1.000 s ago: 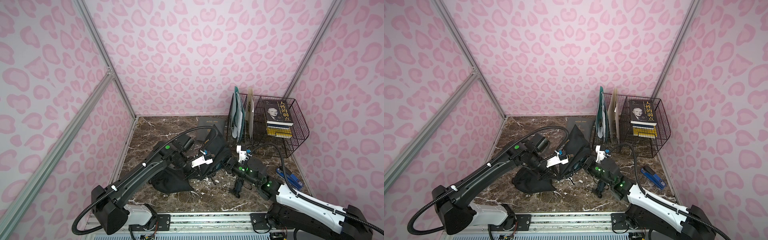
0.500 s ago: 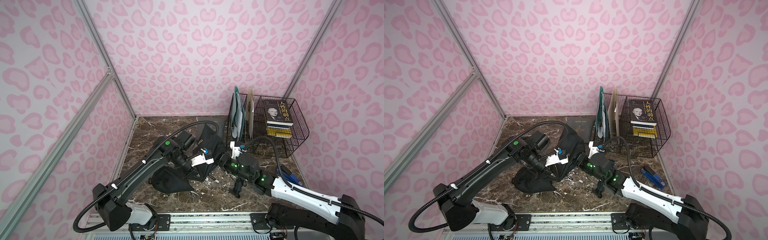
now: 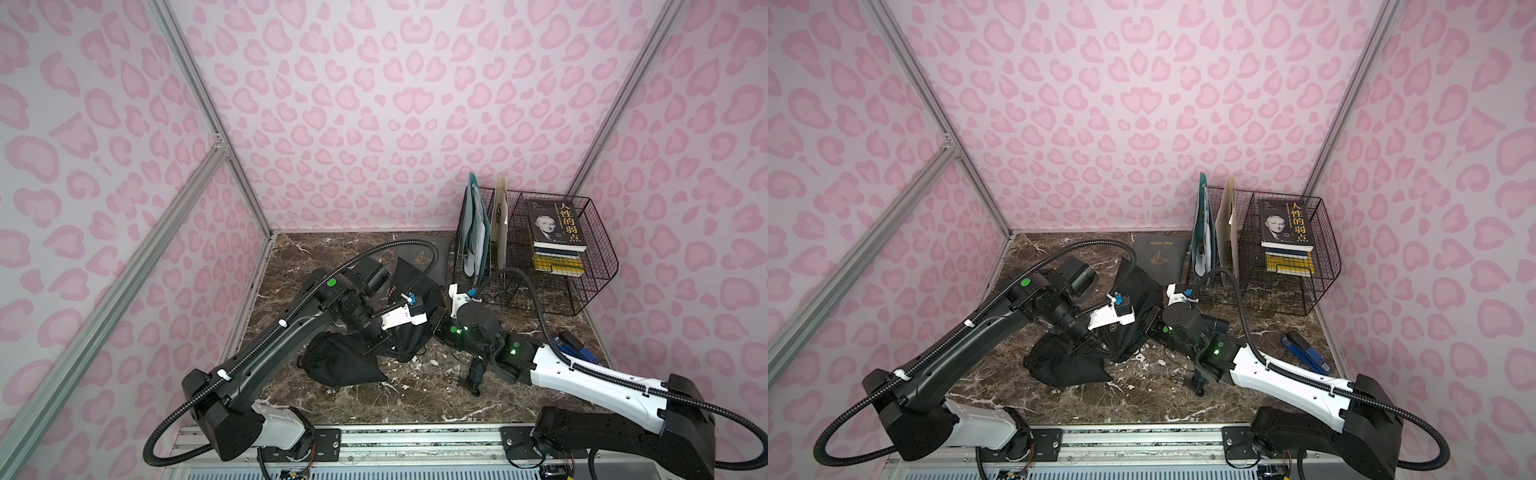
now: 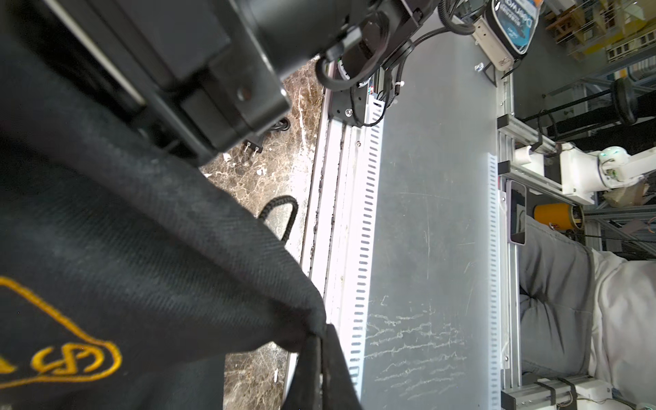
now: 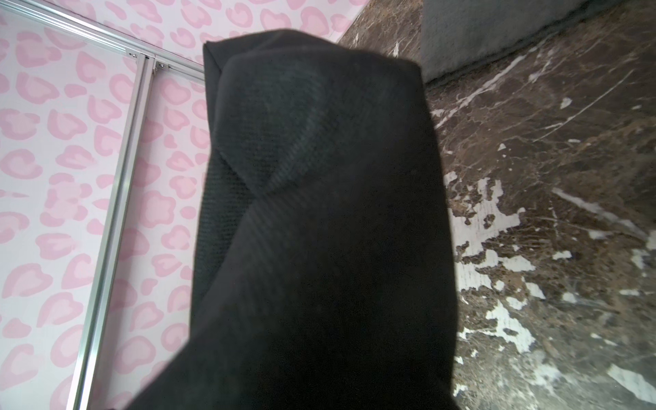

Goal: Pack away hair dryers
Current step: Place the hair dryer in the drawstring bag.

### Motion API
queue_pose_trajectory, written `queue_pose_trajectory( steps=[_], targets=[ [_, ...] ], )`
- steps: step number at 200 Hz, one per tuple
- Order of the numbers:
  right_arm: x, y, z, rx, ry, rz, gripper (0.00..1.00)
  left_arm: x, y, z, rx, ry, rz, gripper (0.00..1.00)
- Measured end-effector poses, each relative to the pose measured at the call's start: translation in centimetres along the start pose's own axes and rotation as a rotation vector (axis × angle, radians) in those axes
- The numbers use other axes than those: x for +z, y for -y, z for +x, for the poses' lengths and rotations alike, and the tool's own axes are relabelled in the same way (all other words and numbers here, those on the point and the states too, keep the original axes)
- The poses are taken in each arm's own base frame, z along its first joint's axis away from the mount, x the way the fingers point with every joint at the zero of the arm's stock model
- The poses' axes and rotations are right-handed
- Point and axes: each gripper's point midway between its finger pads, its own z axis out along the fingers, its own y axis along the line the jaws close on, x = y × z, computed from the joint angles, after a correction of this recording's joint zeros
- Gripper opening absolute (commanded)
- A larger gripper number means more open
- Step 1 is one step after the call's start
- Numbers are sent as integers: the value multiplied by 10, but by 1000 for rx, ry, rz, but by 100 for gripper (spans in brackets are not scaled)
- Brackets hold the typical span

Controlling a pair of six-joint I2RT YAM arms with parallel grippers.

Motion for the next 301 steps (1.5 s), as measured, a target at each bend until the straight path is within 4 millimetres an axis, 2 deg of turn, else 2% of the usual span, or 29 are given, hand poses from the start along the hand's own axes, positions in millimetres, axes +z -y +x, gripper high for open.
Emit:
queue_pose_trajectory(
  steps=[23,42,87,171,223,231,236,267,301],
  targets=[
    [-3,4,4,-9,-13,16,24,1,-5,2,-6,-14,-19,2],
    [-7,6,4,-16,-18,26,34,1,-8,2,-2,-21,-36,2],
    [-18,10,6,-24,-23,25,38,-2,-14,-3,23,-22,-70,2],
    [-31,25,9,-19,-22,30,47,-13,-18,-28,54,13,-94,2],
    [-32,31,14,-15,-38,20,54,-12,-21,-30,53,10,-96,2],
    [-34,30,14,-14,-39,16,62,-12,-22,-30,53,9,-98,2],
    [-34,30,14,-14,-42,12,63,-12,-22,-30,53,9,-100,2],
    [-43,20,11,-11,-33,-30,65,-13,-29,-28,55,-4,-139,2],
    [-52,21,10,-13,-27,-48,64,-17,-34,-26,55,-7,-162,2]
  ],
)
